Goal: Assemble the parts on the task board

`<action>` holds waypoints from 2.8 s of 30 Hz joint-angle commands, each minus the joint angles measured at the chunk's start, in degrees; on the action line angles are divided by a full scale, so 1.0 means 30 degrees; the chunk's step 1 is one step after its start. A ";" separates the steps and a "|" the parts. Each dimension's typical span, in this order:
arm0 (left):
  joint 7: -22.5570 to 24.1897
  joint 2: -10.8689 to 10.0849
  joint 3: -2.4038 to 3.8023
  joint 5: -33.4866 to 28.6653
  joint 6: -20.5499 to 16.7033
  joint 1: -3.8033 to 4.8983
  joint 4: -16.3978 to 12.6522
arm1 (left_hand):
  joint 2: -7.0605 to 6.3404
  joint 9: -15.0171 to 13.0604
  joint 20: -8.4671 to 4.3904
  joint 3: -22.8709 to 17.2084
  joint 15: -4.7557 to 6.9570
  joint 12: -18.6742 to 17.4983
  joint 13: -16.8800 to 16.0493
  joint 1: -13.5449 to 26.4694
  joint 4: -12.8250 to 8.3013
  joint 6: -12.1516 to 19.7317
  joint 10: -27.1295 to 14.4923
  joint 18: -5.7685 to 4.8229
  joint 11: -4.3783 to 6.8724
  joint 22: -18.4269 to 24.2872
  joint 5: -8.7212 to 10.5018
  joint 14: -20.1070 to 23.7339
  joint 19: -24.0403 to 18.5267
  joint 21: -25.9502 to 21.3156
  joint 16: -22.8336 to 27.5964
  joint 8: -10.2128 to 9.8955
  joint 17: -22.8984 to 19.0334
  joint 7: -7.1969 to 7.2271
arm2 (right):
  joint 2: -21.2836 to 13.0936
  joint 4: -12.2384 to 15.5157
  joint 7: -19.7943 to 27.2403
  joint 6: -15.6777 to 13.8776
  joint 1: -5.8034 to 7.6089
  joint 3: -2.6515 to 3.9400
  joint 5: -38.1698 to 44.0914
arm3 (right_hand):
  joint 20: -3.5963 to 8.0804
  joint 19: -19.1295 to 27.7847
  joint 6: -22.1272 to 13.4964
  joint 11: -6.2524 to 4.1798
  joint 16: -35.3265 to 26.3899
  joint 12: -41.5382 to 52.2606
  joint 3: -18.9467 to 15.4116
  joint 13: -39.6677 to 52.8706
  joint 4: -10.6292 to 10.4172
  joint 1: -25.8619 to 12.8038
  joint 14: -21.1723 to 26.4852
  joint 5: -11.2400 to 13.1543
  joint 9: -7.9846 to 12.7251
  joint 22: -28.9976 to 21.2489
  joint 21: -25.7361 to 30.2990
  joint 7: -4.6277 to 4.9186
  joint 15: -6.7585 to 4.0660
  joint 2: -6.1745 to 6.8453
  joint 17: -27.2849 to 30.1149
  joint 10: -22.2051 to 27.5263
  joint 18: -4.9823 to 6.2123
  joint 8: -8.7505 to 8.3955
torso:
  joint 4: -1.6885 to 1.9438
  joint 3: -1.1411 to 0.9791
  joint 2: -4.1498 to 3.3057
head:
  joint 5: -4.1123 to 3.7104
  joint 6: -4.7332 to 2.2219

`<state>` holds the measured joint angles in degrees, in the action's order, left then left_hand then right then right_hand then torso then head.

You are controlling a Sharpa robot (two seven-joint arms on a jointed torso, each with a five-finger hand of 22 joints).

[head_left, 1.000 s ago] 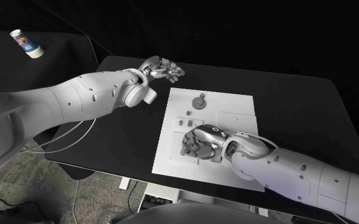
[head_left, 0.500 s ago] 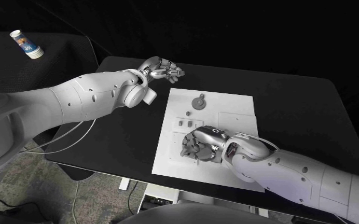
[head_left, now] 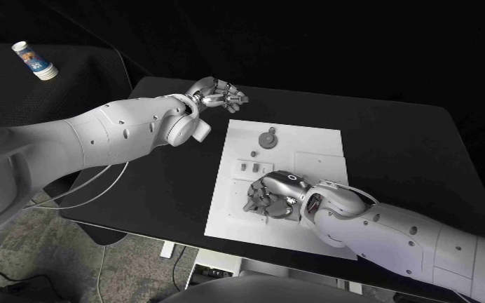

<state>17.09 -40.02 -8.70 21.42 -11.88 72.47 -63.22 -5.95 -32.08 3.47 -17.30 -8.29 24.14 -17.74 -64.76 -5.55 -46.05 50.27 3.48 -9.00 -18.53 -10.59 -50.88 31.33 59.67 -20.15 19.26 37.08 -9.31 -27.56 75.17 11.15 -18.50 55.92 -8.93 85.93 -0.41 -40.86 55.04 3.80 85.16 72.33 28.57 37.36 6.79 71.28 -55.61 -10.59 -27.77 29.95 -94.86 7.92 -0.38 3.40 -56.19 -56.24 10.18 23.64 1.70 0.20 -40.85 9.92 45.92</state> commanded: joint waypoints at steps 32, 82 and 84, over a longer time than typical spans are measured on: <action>0.0104 -0.0020 0.0017 0.0019 0.0191 0.0030 -0.0045 | 0.0206 -0.0025 0.0061 0.0069 -0.0011 -0.0096 -0.0028 -0.0012 0.0020 -0.0117 -0.0015 -0.0351 -0.0021 -0.0032 0.0001 -0.0122 -0.0138 -0.0099 0.0115 0.0051 -0.0034 0.0051 | -0.0354 0.0662 -0.0370 -0.0211 0.0072 0.0038 0.0491 | -0.0028 -0.0102 0.0367 -0.0017 -0.0085 -0.0147 0.0141 -0.0048 -0.0004 0.0181 -0.0111 -0.0050 -0.0010 0.0026 -0.2442 0.0181 -0.0081 0.0055 0.0030 -0.0120 0.0315 0.0036 | 0.0010 0.0004 0.0002 | -0.0041 -0.0010; 0.0082 -0.0138 0.0017 0.0019 0.0179 0.0032 -0.0118 | 0.0200 -0.0023 0.0063 0.0074 -0.0009 -0.0129 -0.0034 -0.0026 0.0017 -0.0118 -0.0007 -0.0357 -0.0022 -0.0039 0.0001 -0.0136 -0.0155 -0.0110 0.0154 0.0043 -0.0047 0.0056 | -0.0022 0.0832 -0.1892 0.0882 0.0387 0.0035 0.3152 | -0.0027 -0.0152 0.0410 -0.0011 -0.0103 -0.0182 0.0217 -0.0083 0.0000 0.0136 -0.0129 -0.0040 -0.0011 0.0044 -0.2455 0.0171 -0.0083 0.0242 0.0048 -0.0136 0.0325 0.0023 | 0.0001 0.0002 -0.0003 | 0.0031 0.0128; 0.0084 -0.0128 0.0017 0.0019 0.0182 0.0032 -0.0118 | 0.0200 -0.0023 0.0063 0.0075 -0.0009 -0.0130 -0.0034 -0.0026 0.0018 -0.0118 -0.0007 -0.0358 -0.0022 -0.0039 0.0001 -0.0137 -0.0155 -0.0111 0.0155 0.0042 -0.0048 0.0055 | -0.0037 0.0792 -0.1914 0.0843 0.0387 0.0035 0.3150 | -0.0028 -0.0155 0.0412 -0.0011 -0.0104 -0.0183 0.0219 -0.0085 -0.0001 0.0131 -0.0130 -0.0039 -0.0010 0.0045 -0.2456 0.0171 -0.0083 0.0253 0.0049 -0.0137 0.0325 0.0022 | 0.0001 0.0002 -0.0003 | 0.0031 0.0128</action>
<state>16.97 -40.47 -8.70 21.42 -11.87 72.49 -63.43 -5.95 -32.08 3.68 -17.30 -8.29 24.14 -17.76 -64.76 -5.56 -46.05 50.27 3.49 -9.00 -18.59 -10.59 -50.88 31.13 59.67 -19.92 19.26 37.00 -9.31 -27.69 77.57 5.93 -17.10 57.09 -8.82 94.30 -0.45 -40.86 56.36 3.90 85.14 72.11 29.12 37.15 6.72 71.72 -56.00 -10.88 -27.85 30.02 -94.87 8.16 -0.40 3.55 -56.10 -56.35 10.24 23.91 1.72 0.22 -40.85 10.06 46.30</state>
